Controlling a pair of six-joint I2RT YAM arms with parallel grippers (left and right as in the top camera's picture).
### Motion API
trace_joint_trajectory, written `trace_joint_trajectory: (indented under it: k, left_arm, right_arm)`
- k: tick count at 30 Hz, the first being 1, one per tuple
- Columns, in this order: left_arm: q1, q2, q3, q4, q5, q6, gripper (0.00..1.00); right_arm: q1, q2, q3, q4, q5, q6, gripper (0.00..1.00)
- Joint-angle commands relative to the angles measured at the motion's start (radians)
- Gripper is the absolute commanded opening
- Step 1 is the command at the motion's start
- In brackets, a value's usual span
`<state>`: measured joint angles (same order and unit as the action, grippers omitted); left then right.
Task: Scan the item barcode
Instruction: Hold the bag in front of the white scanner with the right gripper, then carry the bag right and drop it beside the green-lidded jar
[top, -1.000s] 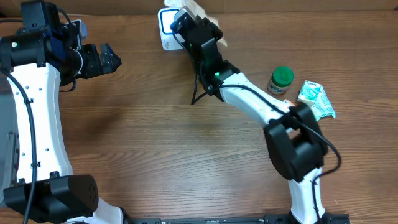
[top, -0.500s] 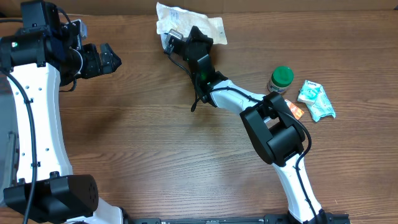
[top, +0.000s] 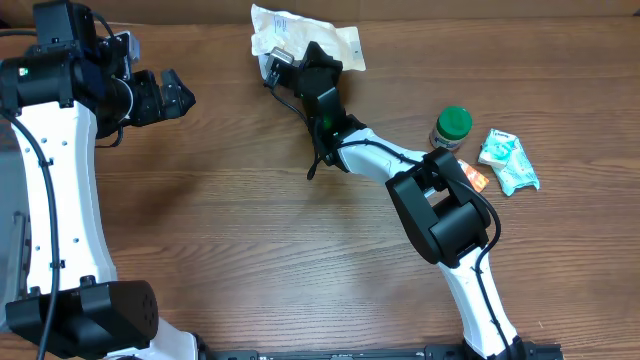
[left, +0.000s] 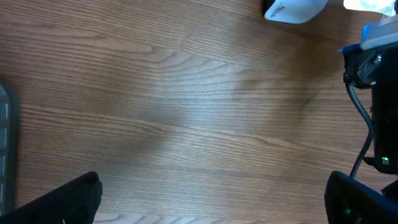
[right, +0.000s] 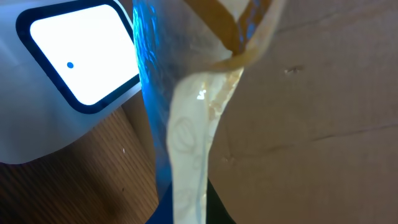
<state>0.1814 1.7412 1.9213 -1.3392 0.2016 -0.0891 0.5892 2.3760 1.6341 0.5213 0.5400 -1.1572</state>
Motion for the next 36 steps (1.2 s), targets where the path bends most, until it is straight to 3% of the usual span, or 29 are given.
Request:
trace_joint_trajectory:
  k: [1, 4, 8, 13, 21, 27, 32, 36]
  left_arm:
    - [0.003, 0.004, 0.003, 0.001, -0.002, 0.019, 0.99]
    - [0.003, 0.004, 0.003, 0.001, -0.002, 0.019, 0.99]
    - [0.003, 0.004, 0.003, 0.001, -0.002, 0.019, 1.00]
    - [0.003, 0.004, 0.003, 0.002, -0.002, 0.019, 1.00]
    - [0.003, 0.004, 0.003, 0.001, -0.002, 0.019, 0.99]
    - [0.003, 0.004, 0.003, 0.002, -0.002, 0.019, 1.00]
    - [0.003, 0.004, 0.003, 0.001, -0.002, 0.019, 1.00]
    - [0.003, 0.004, 0.003, 0.002, -0.002, 0.019, 1.00]
  right_arm:
    - [0.002, -0.008, 0.012, 0.039, 0.021, 0.001, 0.04]
    - [0.011, -0.029, 0.012, 0.041, 0.024, 0.017, 0.04]
    - [0.021, -0.109, 0.012, 0.021, 0.040, 0.186, 0.04]
    - [0.023, -0.291, 0.012, -0.190, 0.042, 0.405, 0.04]
    - [-0.006, -0.667, 0.012, -0.790, -0.280, 0.974, 0.04]
    - [-0.124, -0.959, 0.012, -1.281, -0.473, 1.369, 0.04]
    - [-0.262, -1.083, 0.012, -1.582, -0.493, 1.512, 0.04]
    - [-0.409, -1.081, 0.004, -1.807, -0.489, 1.558, 0.04]
